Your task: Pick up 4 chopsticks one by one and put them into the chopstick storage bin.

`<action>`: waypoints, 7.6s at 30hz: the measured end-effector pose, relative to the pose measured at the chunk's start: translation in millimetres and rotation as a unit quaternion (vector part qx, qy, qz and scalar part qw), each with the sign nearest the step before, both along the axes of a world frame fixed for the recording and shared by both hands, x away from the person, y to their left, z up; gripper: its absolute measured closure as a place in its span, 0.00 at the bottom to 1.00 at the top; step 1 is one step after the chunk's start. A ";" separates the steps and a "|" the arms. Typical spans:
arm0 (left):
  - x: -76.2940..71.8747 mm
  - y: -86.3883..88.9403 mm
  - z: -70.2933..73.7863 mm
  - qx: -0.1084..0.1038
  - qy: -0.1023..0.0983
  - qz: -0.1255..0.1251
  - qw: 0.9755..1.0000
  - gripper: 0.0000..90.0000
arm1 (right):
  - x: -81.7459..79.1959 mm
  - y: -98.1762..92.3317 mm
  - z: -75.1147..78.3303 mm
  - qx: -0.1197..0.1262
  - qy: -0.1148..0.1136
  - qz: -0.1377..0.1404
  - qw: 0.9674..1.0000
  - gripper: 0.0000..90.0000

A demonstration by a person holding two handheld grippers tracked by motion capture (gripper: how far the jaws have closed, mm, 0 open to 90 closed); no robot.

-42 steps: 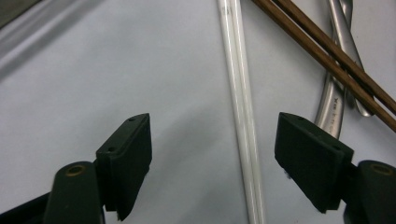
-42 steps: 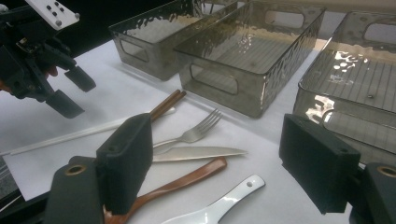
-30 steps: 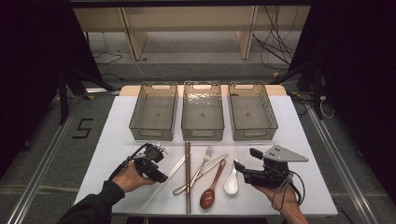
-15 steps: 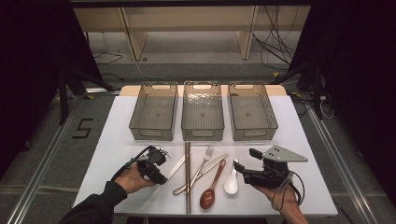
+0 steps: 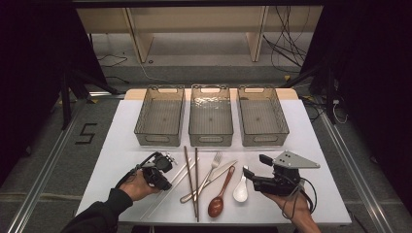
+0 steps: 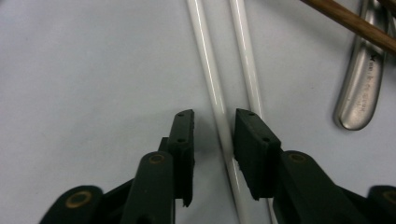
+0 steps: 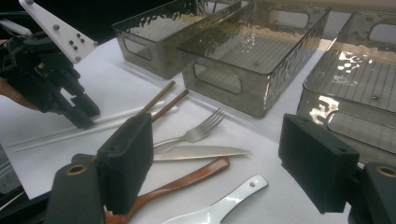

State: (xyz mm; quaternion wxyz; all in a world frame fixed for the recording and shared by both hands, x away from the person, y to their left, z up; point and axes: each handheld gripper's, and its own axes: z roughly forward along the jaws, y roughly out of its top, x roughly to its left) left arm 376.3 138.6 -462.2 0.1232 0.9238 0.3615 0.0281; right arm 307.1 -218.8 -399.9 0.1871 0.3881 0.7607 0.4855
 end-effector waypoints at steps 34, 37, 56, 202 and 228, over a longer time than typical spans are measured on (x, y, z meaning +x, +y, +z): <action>2.0 -1.5 0.3 0.005 0.013 -0.005 1.000 0.92 | 0.0 0.6 -0.4 -0.006 0.000 0.000 1.000 0.31; 2.7 -0.6 0.4 0.003 0.013 -0.002 1.000 0.93 | 0.0 0.7 -0.3 -0.006 0.000 0.001 1.000 0.31; 3.1 -0.3 -0.3 0.002 0.015 0.002 1.000 0.93 | -0.3 1.3 -0.4 -0.006 0.000 0.003 1.000 0.31; 33.5 71.0 99.4 -0.167 -0.123 0.075 0.975 0.94 | -3.0 -0.8 1.3 -0.001 -0.003 0.001 1.000 0.31; 119.8 78.3 139.8 -0.205 -0.247 0.141 0.937 0.94 | -3.5 -0.6 1.8 0.004 -0.005 0.008 1.000 0.31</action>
